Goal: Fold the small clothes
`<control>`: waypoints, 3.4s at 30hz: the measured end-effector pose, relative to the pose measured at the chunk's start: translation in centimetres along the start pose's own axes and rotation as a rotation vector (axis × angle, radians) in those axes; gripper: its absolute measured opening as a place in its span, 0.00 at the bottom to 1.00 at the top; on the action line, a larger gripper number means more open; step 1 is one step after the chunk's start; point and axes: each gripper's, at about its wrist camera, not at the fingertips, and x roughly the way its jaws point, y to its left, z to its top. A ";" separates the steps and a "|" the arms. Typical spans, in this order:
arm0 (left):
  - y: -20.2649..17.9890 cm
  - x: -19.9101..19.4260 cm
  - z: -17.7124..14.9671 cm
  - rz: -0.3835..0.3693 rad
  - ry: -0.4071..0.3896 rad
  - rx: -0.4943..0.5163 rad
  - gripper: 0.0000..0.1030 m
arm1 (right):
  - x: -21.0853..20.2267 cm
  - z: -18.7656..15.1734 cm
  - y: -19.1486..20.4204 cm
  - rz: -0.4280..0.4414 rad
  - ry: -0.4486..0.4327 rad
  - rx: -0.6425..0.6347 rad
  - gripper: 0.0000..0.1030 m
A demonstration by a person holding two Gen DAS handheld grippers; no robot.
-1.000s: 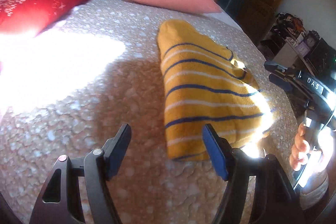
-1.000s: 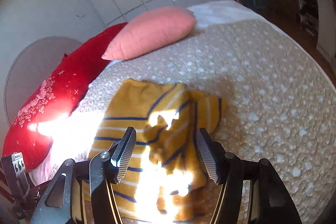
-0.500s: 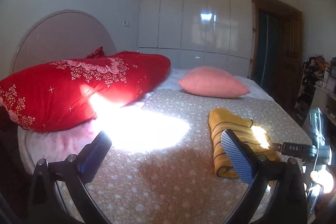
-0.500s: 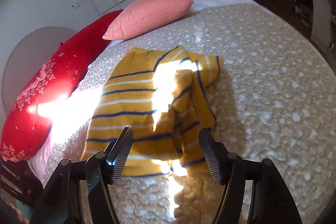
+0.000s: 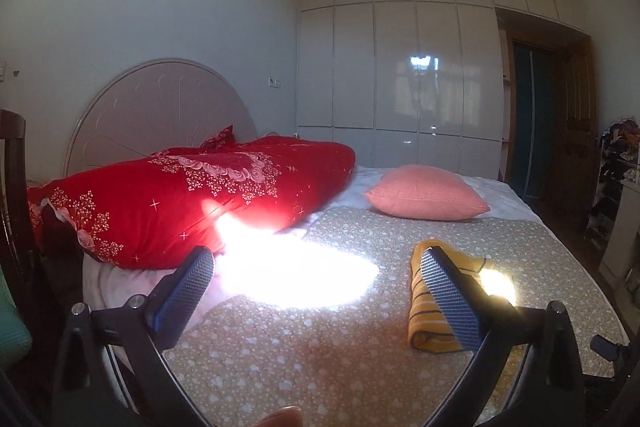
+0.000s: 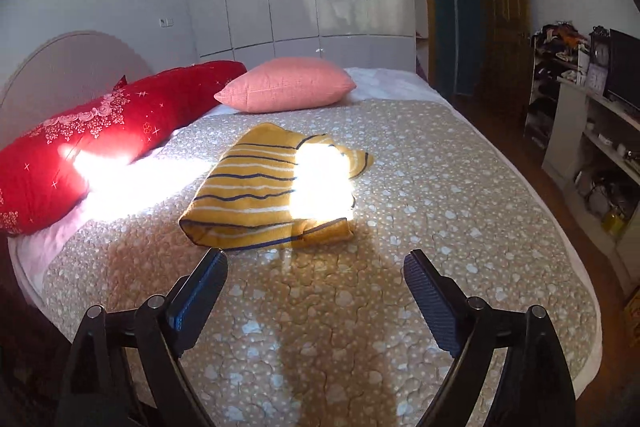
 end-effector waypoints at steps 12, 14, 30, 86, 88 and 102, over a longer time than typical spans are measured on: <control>-2.5 3.1 -4.9 -0.069 0.271 0.151 1.00 | 0.7 -1.6 -0.1 -0.039 0.065 -0.012 0.92; -2.8 3.7 -5.7 -0.073 0.311 0.168 1.00 | 1.0 -2.0 0.2 -0.048 0.077 -0.030 0.92; -4.3 4.6 -8.2 -0.142 0.419 0.196 1.00 | 2.7 -3.3 0.0 -0.049 0.156 -0.022 0.92; -6.0 6.2 -11.9 -0.224 0.581 0.198 1.00 | 4.7 -4.9 0.3 -0.055 0.251 -0.072 0.92; -6.1 6.3 -12.0 -0.228 0.585 0.199 1.00 | 4.7 -4.9 0.5 -0.055 0.250 -0.078 0.92; -6.5 6.3 -12.7 -0.245 0.606 0.201 1.00 | 4.9 -5.1 0.6 -0.056 0.255 -0.085 0.92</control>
